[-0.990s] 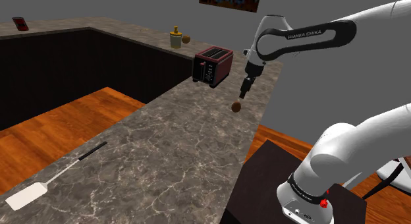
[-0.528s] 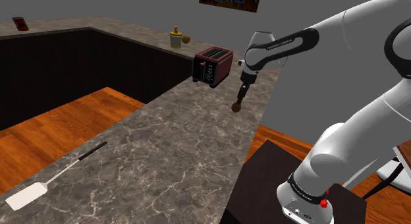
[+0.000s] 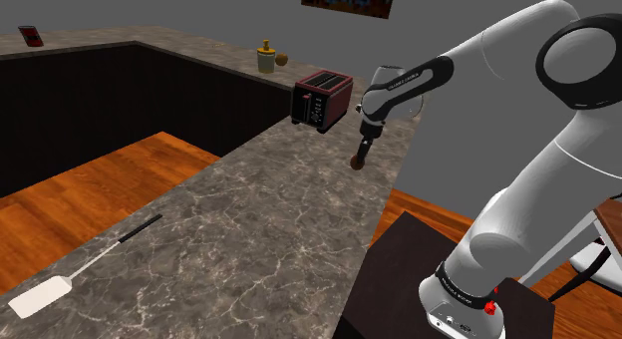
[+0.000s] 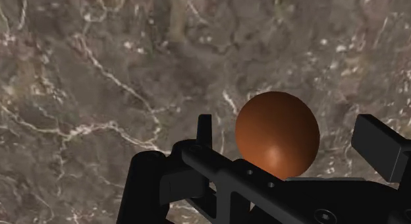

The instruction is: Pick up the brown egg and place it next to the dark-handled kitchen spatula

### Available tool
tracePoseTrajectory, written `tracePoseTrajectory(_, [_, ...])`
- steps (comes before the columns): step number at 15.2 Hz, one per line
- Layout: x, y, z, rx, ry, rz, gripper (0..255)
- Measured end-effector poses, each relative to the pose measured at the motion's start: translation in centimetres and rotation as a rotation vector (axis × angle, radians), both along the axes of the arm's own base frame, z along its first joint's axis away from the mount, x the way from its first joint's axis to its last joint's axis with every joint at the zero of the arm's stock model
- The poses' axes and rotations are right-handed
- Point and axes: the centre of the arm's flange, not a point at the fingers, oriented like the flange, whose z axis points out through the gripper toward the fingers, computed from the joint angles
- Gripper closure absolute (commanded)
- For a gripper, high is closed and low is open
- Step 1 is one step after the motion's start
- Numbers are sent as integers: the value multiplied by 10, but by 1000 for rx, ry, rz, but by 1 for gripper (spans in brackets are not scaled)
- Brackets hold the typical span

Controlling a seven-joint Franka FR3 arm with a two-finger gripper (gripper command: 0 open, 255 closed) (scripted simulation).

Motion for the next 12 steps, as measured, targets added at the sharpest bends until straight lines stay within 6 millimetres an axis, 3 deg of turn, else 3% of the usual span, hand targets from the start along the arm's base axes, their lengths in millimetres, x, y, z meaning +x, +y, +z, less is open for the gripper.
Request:
tracePoseTrajectory(8, [0, 1, -13, 0, -1, 0, 0])
tracePoseTrajectory(9, [0, 1, -13, 0, -1, 0, 255])
tracePoseTrajectory(12, [0, 1, -13, 0, -1, 0, 255])
